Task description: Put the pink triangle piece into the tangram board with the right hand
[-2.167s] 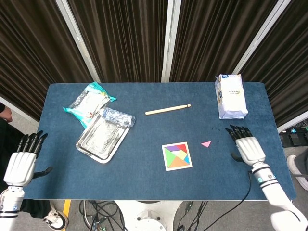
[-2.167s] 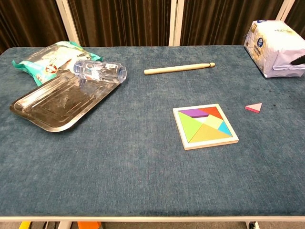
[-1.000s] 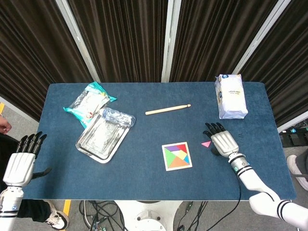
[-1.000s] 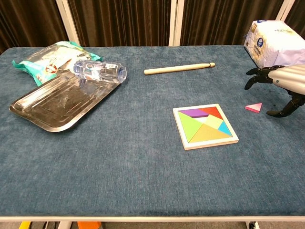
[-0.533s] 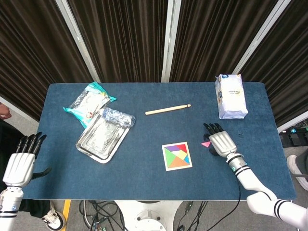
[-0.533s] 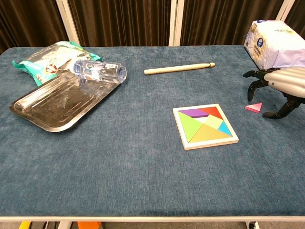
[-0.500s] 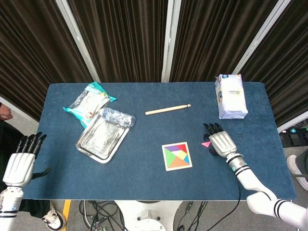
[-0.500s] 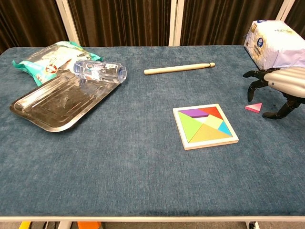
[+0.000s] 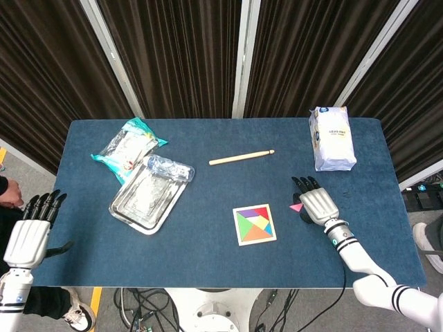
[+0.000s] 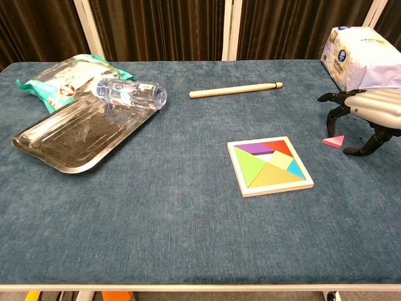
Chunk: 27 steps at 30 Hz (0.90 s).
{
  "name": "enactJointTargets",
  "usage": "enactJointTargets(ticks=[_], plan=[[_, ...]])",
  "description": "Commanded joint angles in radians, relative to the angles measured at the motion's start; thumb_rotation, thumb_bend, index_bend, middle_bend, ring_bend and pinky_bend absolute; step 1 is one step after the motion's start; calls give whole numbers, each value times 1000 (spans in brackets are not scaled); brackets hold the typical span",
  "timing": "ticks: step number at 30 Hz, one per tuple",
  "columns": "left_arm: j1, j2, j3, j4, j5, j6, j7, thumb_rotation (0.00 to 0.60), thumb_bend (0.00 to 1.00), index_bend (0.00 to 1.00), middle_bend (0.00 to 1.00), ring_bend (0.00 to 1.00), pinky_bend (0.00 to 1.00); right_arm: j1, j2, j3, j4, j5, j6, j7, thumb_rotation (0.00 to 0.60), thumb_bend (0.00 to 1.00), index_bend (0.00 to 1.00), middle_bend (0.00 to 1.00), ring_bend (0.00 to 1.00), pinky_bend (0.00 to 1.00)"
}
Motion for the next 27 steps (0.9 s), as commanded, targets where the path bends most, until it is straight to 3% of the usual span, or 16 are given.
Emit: enactJointTargets(ticks=[1, 27], plan=[[0, -1, 0, 1, -1, -1, 0, 600, 0, 42, 0, 0, 0, 1, 0, -1, 2, 2, -1, -2, 600, 217, 450, 0, 0, 0], [1, 1, 2, -1, 0, -2, 1, 600, 0, 42, 0, 0, 0, -5, 19, -1, -19, 7, 34, 4, 600, 226, 557, 0, 0, 0]])
